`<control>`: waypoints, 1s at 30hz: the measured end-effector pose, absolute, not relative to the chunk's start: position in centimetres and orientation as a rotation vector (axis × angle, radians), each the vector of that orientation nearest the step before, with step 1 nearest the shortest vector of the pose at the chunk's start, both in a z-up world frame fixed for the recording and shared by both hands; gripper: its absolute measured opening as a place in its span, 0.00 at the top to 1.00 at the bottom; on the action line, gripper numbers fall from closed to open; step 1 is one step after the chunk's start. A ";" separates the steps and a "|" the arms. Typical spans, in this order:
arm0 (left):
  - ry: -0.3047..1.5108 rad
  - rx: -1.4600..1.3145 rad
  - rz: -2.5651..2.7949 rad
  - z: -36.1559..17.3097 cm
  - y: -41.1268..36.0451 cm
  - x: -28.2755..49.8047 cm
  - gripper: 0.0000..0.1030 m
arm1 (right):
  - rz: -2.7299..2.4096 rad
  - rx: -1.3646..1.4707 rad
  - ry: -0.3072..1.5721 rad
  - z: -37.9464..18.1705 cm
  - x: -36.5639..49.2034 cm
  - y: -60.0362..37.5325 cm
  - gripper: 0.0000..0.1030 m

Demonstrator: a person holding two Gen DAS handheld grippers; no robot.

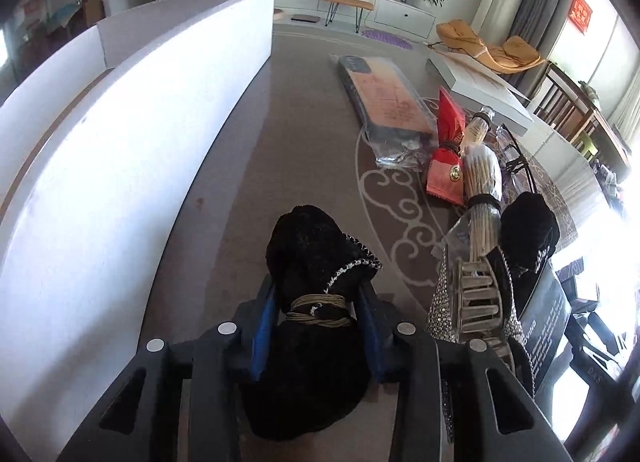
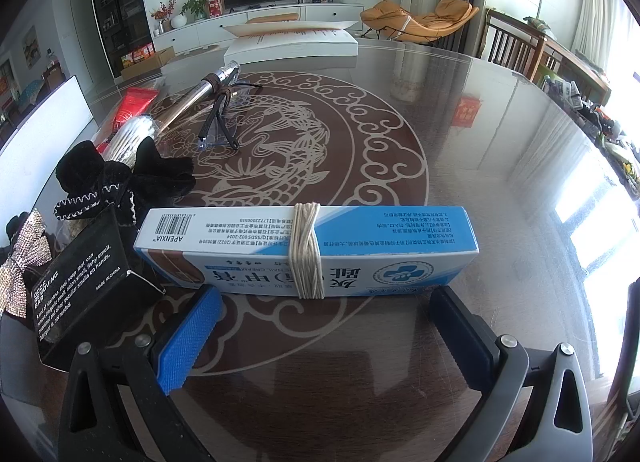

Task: Organize objects
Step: 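Reach the left tool into the pile and grasp the black velvet scrunchie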

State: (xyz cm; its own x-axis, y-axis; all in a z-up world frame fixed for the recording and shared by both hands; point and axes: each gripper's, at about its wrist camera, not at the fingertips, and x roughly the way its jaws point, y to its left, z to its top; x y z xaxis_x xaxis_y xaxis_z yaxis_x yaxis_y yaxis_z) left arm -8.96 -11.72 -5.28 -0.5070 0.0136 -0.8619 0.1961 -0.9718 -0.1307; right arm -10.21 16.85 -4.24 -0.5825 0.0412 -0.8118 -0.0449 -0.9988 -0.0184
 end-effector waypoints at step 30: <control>0.057 1.414 -2.708 -7.4 -10.2 -2.6 0.00 | 2.752 -1.412 0.007 -4.2 -10.2 16.8 0.00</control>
